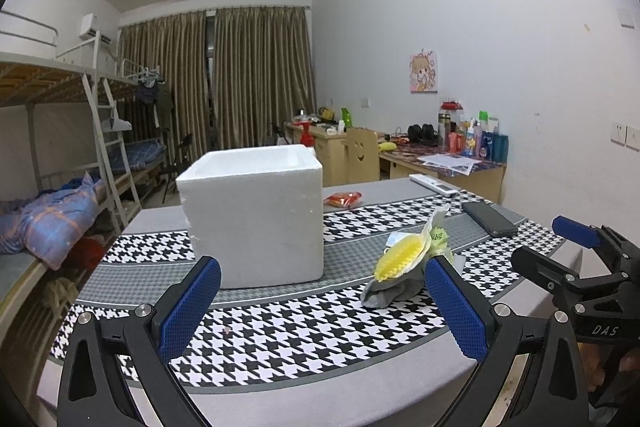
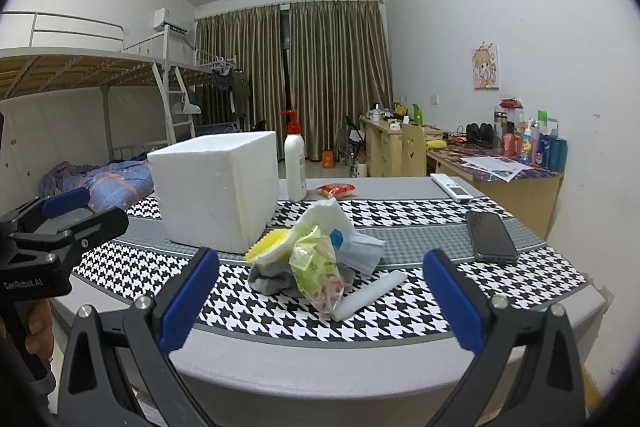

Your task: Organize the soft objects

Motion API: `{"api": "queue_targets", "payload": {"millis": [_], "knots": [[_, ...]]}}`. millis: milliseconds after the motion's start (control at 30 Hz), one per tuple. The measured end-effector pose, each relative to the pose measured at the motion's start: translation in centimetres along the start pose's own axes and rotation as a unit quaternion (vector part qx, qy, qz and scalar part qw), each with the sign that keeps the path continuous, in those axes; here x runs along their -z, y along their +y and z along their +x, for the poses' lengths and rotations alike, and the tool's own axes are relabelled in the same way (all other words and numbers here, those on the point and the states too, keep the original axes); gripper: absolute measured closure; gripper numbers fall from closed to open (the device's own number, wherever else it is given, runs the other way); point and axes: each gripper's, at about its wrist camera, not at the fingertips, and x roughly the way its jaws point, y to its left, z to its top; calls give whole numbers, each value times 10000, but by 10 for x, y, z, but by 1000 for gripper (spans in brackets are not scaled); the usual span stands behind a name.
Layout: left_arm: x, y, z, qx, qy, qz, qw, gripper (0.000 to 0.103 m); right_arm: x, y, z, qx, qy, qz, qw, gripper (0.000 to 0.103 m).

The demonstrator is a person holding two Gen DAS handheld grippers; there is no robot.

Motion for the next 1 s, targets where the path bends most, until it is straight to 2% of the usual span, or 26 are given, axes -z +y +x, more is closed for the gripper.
{"api": "queue_targets", "payload": {"millis": [567, 800, 1000], "knots": [[1, 2, 48, 216, 450, 66, 9987, 1, 7, -12, 57, -43, 596, 106, 9982, 0], [4, 13, 69, 100, 620, -23, 9980, 1, 11, -9, 86, -113, 841, 104, 9963, 0], [5, 11, 88, 197, 760, 8, 9969, 1, 9, -17, 104, -67, 1012, 136, 9947, 0]]}}
